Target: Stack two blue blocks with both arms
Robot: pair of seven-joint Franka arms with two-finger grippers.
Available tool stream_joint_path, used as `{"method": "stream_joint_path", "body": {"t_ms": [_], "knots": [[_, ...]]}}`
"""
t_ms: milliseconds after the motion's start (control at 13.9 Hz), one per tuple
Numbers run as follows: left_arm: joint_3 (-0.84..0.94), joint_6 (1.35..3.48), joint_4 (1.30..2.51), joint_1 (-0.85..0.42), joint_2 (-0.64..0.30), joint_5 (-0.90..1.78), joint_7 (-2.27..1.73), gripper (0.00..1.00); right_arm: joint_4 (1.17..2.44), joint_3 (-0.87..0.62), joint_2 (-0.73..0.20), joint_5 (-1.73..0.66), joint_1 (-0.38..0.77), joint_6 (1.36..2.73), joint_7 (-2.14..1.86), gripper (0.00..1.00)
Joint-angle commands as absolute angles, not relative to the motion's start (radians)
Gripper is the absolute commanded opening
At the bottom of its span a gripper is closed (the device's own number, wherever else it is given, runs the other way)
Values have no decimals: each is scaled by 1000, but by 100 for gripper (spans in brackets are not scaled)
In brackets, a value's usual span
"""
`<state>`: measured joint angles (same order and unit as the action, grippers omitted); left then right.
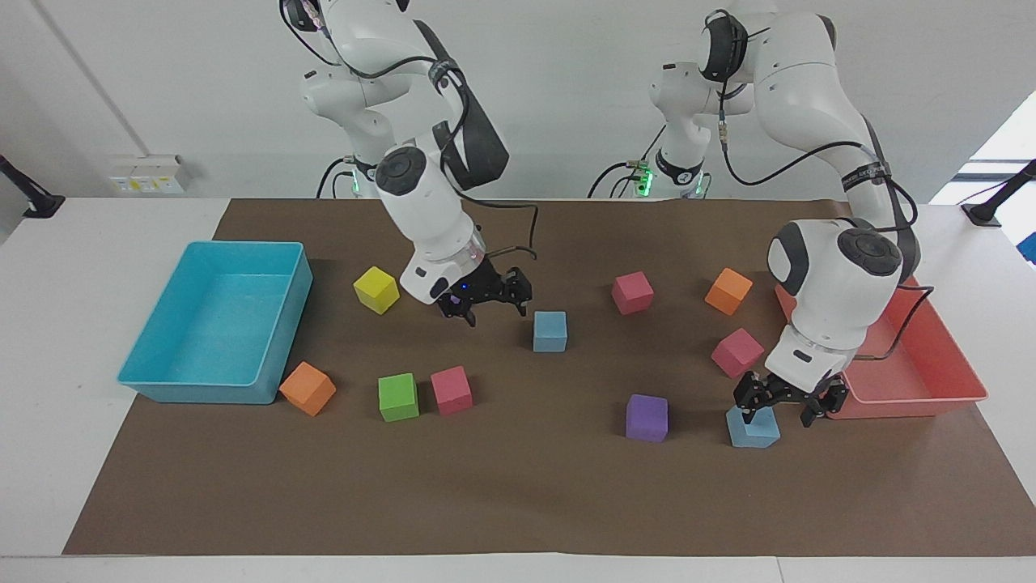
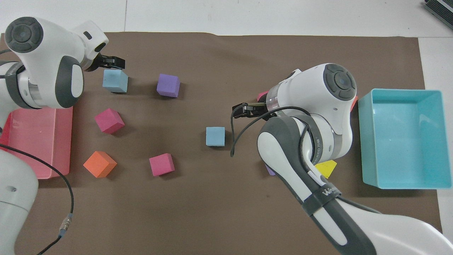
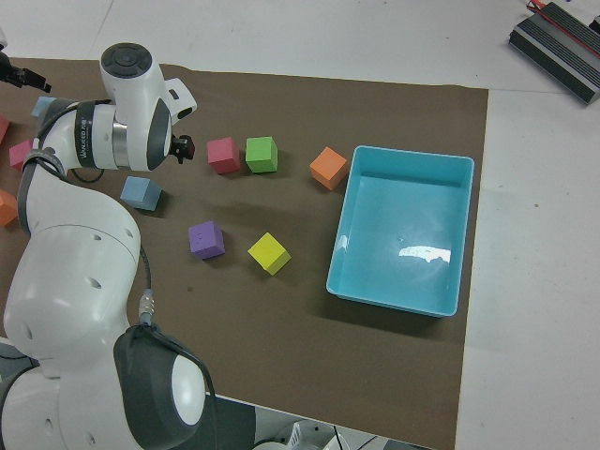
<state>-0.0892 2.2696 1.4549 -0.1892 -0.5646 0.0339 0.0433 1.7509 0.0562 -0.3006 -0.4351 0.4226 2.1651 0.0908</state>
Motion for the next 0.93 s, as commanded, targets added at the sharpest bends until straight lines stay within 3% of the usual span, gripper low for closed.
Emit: {"method": "stream_joint_path", "body": {"t_ms": [0, 72, 288, 503, 647, 719, 791, 863], "knots": [[-100, 2336, 1500, -199, -591, 51, 35, 100, 1839, 41, -273, -556, 402, 2218, -78, 100], [-100, 2359, 1526, -196, -589, 51, 34, 100, 1864, 43, -275, -611, 403, 2245, -125, 100], [-100, 2372, 1569, -199, -591, 51, -6, 100, 1896, 41, -294, -701, 402, 2290, -227, 61], [-100, 2385, 1585, -198, -591, 51, -11, 100, 1945, 43, -304, -852, 400, 2332, -385, 31], [-100, 2385, 1585, -196, -591, 51, -11, 100, 1959, 43, -314, -917, 402, 2335, -422, 0], [-100, 2385, 1585, -196, -591, 51, -12, 100, 1963, 43, -319, -943, 402, 2335, -425, 0], [-100, 2384, 1585, -199, -591, 51, -18, 78, 1967, 43, -322, -969, 403, 2336, -425, 0], [-100, 2384, 1585, -199, -591, 51, -26, 47, 1968, 43, -328, -988, 403, 2336, -436, 0]]}}
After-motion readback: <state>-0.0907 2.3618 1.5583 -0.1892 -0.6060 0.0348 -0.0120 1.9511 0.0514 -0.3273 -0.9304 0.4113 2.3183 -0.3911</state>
